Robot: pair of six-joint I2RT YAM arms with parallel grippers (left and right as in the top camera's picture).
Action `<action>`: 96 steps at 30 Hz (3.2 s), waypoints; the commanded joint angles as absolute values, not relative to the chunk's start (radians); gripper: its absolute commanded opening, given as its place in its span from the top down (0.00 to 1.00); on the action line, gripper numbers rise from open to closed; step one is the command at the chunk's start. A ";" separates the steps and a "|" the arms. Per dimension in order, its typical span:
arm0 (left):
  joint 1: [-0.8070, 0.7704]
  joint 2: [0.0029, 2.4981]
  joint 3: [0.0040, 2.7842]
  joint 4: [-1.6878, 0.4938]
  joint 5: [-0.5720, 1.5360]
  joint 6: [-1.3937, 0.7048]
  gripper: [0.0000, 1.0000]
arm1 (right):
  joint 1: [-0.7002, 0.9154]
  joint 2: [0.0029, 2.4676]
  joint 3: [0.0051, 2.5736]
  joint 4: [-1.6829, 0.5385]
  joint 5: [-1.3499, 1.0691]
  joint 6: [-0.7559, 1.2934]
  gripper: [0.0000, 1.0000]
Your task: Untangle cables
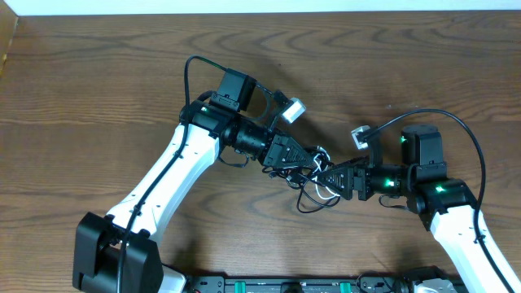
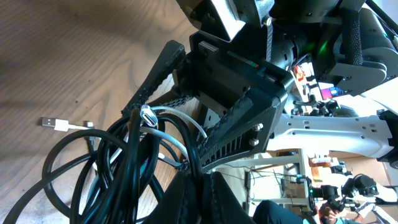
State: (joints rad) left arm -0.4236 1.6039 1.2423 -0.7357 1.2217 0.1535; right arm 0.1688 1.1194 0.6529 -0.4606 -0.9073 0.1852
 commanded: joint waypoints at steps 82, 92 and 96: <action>-0.422 1.580 1.261 -0.540 1.192 0.025 0.92 | 0.217 1.124 0.659 -0.752 -0.328 0.485 0.59; -0.422 1.580 1.261 -0.536 1.192 0.054 0.92 | 0.125 1.108 0.826 -0.861 -0.358 0.430 0.29; -0.422 1.580 1.261 -0.535 1.191 0.131 0.92 | 0.058 1.089 0.940 -0.936 -0.358 0.394 0.24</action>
